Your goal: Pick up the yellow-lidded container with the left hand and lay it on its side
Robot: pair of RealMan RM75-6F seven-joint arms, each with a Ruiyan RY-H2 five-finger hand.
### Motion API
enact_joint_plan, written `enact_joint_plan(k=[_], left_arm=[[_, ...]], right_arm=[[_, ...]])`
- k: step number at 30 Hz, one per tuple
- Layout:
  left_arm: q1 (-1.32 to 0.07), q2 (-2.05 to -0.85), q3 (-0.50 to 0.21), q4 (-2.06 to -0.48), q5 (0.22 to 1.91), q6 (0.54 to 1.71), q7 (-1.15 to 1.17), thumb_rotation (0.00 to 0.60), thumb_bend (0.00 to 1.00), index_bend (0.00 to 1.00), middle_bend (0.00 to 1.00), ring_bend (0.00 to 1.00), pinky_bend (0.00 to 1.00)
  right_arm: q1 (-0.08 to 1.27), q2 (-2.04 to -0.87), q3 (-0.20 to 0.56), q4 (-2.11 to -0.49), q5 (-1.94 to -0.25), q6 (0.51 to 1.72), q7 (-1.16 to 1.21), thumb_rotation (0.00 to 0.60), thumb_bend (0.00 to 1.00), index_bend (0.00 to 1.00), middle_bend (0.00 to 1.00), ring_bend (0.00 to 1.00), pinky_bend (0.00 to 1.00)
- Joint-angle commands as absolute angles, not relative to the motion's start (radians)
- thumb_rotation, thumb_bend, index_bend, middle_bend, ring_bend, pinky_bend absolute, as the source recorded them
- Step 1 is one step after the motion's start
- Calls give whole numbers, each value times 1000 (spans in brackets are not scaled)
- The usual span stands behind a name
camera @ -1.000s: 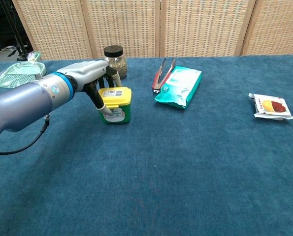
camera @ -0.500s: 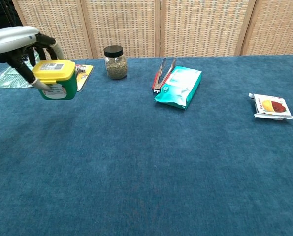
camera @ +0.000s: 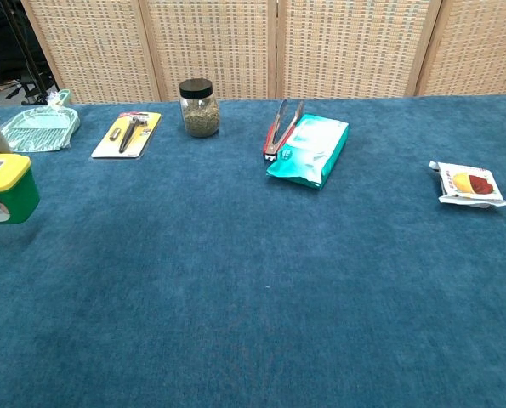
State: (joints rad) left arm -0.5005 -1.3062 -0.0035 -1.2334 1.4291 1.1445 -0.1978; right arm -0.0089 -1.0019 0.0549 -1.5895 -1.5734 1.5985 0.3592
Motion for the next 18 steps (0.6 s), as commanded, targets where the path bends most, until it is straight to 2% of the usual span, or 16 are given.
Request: enact_joint_plan(k=[1,7,8,10,12,14,18], left_arm=[[-472,-1360,16,-1137,1457,1172,-204,600,150,509,536,460,439],[-471,-1401,23,-1063,1483,1166,-223,600,115,502,506,454,439],[-471,-1402,24,-1059,1485,1164,-221,600,81,469,442,415,424],[-471,-1403,28,-1052,1487,1154,-210,600,24,343,256,261,342],[-474,-1391,37,-1065,1480,1117,-189,600,0,128,54,56,200],[-481,-1370,41,-1097,1461,1069,-157,600,0,19,0,1,132],[-483,-1324,36,-1178,1428,1025,-116,600,0,0,0,0,92]], right_arm=[[-8,-1001,55,-1589,-1572,1598,360,600,0,22,0,0,0],[-10,-999,57,-1588,-1568,1600,368,600,0,21,0,0,0],[-10,-998,57,-1588,-1567,1600,369,600,0,21,0,0,0],[-10,-998,57,-1588,-1567,1601,370,600,0,22,0,0,0],[-10,-999,57,-1587,-1568,1600,370,600,0,22,0,0,0],[-9,-999,56,-1587,-1569,1600,370,600,0,21,0,0,0],[-10,-998,56,-1590,-1569,1601,369,600,0,22,0,0,0]])
